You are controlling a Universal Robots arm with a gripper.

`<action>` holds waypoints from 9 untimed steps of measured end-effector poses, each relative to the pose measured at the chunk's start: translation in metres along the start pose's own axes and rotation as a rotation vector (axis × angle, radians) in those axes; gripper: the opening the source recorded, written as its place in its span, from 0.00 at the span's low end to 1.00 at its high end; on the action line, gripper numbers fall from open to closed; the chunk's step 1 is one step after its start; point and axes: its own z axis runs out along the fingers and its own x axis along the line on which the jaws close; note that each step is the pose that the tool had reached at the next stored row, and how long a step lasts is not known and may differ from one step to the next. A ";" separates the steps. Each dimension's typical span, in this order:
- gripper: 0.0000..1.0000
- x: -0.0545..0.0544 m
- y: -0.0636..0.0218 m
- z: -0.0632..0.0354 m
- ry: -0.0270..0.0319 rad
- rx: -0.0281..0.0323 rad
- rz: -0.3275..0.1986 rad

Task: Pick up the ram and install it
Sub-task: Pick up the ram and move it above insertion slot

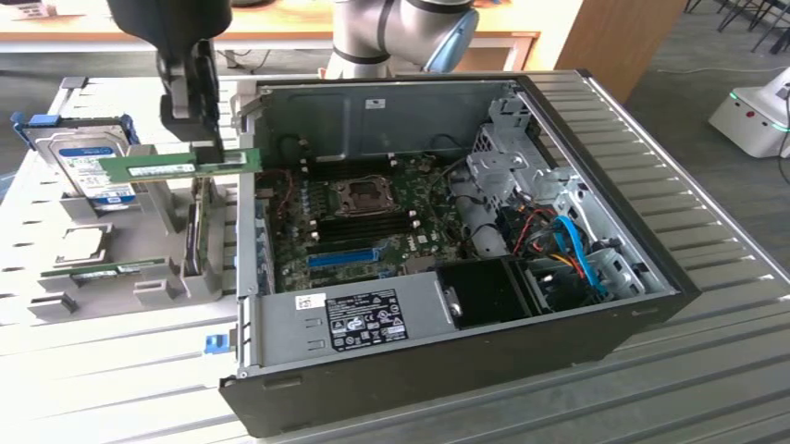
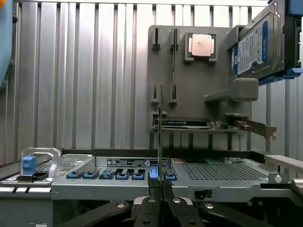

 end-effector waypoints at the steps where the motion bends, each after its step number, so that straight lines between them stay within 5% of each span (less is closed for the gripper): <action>1: 0.12 0.000 -0.0023 0.0000 -0.0001 0.0000 0.000; 9: 0.12 0.000 -0.0196 -0.0006 -0.0001 0.0000 0.000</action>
